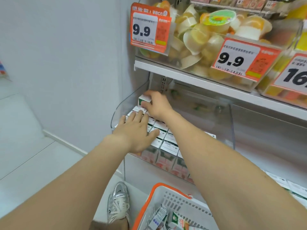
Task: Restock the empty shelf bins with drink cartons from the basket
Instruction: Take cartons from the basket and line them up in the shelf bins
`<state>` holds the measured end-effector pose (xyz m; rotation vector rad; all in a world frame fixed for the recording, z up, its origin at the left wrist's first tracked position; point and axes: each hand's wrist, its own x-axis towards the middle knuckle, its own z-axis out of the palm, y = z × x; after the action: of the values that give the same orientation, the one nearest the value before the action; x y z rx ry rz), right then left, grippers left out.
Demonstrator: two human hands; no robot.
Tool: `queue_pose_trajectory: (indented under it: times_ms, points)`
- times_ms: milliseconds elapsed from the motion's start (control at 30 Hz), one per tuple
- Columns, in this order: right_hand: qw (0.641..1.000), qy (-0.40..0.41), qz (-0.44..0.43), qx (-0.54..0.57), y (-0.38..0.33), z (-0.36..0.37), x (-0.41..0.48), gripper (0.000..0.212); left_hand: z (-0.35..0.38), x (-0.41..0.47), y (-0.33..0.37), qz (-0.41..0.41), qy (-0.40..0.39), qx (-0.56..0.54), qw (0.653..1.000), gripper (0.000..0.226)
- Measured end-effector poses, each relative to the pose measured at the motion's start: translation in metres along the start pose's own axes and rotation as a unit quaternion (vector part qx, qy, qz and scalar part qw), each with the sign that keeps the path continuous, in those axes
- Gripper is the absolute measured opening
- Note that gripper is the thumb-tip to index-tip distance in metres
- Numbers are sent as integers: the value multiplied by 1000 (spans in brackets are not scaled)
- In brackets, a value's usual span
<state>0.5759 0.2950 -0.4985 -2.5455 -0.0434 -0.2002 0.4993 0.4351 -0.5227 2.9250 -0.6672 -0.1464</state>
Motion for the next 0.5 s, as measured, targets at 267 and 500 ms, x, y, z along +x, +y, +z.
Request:
queue_pose_trajectory:
  times_ms: [267, 500]
  points:
    - [992, -116, 51, 17, 1, 6, 14, 33, -5, -1, 6, -14, -23, 14, 1000, 84]
    - [999, -13, 26, -20, 3, -19, -26, 36, -16, -9, 20, -49, -62, -17, 997, 85]
